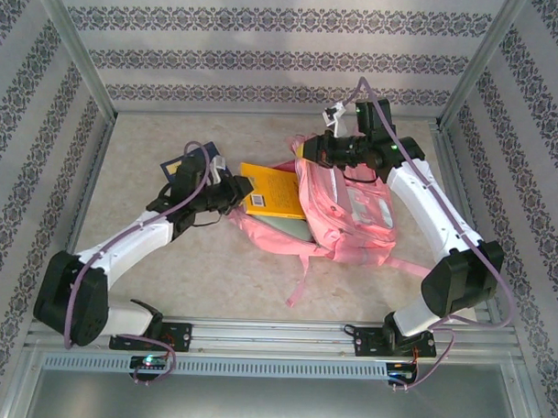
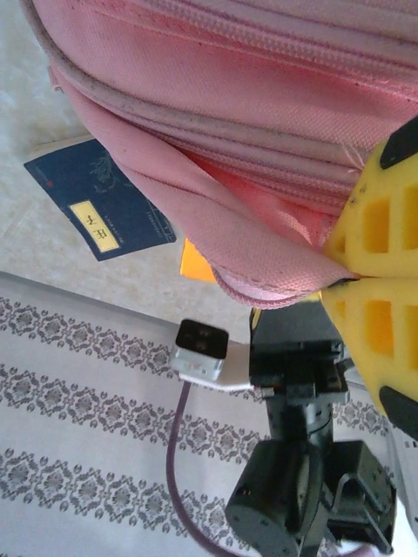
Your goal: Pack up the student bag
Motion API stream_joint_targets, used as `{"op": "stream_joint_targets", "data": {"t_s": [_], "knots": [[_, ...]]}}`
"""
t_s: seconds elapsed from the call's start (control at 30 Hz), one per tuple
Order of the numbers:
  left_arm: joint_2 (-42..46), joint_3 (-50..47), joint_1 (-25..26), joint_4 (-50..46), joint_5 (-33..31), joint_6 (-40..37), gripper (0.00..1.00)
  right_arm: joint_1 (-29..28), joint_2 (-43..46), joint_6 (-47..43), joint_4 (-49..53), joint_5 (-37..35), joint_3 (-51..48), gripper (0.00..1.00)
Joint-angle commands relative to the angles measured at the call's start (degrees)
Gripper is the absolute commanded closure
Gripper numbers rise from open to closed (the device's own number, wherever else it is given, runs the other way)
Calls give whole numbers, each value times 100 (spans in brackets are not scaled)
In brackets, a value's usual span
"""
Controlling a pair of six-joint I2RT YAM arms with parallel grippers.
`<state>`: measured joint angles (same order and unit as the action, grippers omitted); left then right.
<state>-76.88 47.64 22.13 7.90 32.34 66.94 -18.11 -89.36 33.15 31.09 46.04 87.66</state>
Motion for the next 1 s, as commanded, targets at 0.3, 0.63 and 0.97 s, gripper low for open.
{"op": "stream_joint_targets", "data": {"t_s": [0.3, 0.63, 0.97], "knots": [[-1250, 481, 376, 2406, 184, 383, 100, -18, 122, 611, -1435, 684, 59, 100], [-2535, 1548, 1015, 1964, -22, 257, 100, -141, 107, 745, -1632, 680, -2, 100], [-3325, 2669, 1312, 560, -183, -244, 82, -192, 89, 900, -1848, 657, -135, 100]]}}
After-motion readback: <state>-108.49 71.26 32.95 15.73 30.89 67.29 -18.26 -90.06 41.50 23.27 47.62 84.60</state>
